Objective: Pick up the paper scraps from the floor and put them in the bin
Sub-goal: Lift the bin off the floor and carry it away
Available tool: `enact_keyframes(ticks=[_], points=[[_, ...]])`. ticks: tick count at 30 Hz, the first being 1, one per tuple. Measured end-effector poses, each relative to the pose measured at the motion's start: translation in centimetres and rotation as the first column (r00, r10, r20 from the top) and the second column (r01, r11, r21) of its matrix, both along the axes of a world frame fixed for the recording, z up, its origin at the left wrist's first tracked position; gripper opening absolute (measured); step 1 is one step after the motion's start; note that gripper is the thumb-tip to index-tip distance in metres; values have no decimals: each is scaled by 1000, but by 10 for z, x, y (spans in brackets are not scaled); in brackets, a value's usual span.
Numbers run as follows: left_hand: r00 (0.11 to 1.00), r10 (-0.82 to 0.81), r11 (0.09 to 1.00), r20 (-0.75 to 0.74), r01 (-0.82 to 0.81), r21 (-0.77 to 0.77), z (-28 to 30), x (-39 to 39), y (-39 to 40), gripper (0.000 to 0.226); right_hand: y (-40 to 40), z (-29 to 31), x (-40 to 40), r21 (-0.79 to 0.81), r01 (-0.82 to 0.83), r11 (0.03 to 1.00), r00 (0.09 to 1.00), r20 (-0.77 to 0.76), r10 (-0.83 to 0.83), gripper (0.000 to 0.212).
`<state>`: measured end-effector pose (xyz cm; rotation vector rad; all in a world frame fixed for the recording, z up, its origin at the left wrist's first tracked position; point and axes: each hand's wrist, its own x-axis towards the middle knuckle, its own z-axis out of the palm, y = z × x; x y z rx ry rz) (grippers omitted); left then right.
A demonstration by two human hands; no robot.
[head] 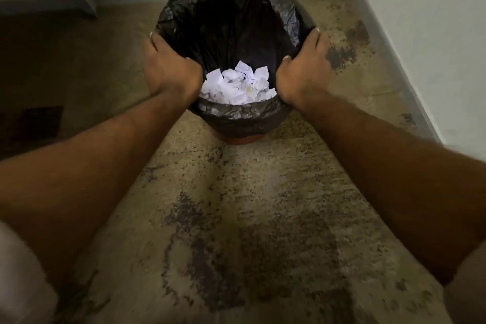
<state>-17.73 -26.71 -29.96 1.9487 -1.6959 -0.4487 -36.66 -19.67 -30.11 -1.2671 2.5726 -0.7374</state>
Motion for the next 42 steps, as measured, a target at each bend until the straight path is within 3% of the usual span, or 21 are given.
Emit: enact_keyframes(ticks=[19, 23, 35, 39, 42], points=[[1000, -7, 987, 10, 5, 162, 9, 0, 4, 96, -1, 11, 3, 106, -29, 994, 996, 82, 20, 74], [999, -16, 984, -36, 22, 177, 11, 1, 3, 94, 0, 12, 2, 115, -17, 993, 994, 113, 4, 72], [999, -22, 960, 30, 12, 281, 27, -4, -3, 88, -4, 18, 3, 165, 1, 986, 991, 133, -23, 68], [996, -39, 923, -77, 65, 380, 29, 2, -5, 95, -5, 19, -1, 212, -9, 977, 985, 168, -28, 76], [953, 51, 868, -300, 107, 486, 36, 16, -17, 95, -4, 29, -4, 237, -1, 972, 959, 276, -66, 84]])
